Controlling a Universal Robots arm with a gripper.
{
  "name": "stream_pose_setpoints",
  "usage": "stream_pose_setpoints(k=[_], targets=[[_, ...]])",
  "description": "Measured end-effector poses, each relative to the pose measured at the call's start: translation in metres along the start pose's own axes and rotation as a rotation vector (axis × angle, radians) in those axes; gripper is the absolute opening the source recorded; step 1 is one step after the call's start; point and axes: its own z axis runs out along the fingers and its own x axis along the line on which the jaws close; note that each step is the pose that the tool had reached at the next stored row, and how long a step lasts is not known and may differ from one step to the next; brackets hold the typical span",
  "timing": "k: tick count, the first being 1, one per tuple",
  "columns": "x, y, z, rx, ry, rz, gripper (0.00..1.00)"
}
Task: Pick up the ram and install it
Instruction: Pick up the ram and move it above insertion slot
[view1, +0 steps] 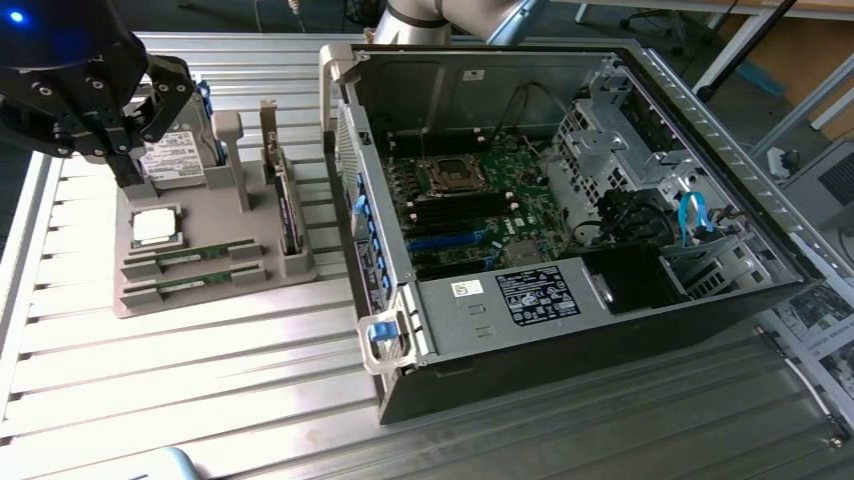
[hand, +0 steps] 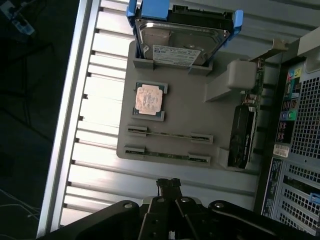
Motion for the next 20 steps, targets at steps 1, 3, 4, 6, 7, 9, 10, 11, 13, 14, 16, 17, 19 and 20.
stream_pose_setpoints(k=[1, 3, 4, 6, 7, 9, 10, 11, 13, 14, 16, 17, 19, 20], targets=[[0.0, 0.0, 0.0, -0.0002, 0.0003, -0.006, 0.11], [0.0, 0.0, 0.0, -0.0006, 0.0011, -0.023, 0.11], [0.0, 0.0, 0.0, -0.0007, 0.0013, -0.029, 0.11], [0.0, 0.0, 0.0, -0.001, 0.0019, -0.042, 0.11], [0.0, 0.0, 0.0, -0.0012, 0.0022, -0.048, 0.11], [0.0, 0.0, 0.0, -0.0016, 0.0029, -0.065, 0.11], [0.0, 0.0, 0.0, -0.0017, 0.0032, -0.071, 0.11], [0.0, 0.0, 0.0, -0.0019, 0.0034, -0.076, 0.11], [0.0, 0.0, 0.0, -0.0021, 0.0039, -0.088, 0.11], [0.0, 0.0, 0.0, -0.0022, 0.0041, -0.093, 0.11], [0.0, 0.0, 0.0, -0.0027, 0.0049, -0.112, 0.11], [0.0, 0.0, 0.0, -0.0029, 0.0053, -0.118, 0.11], [0.0, 0.0, 0.0, -0.0031, 0.0057, -0.129, 0.11], [0.0, 0.0, 0.0, -0.0033, 0.0059, -0.134, 0.11]])
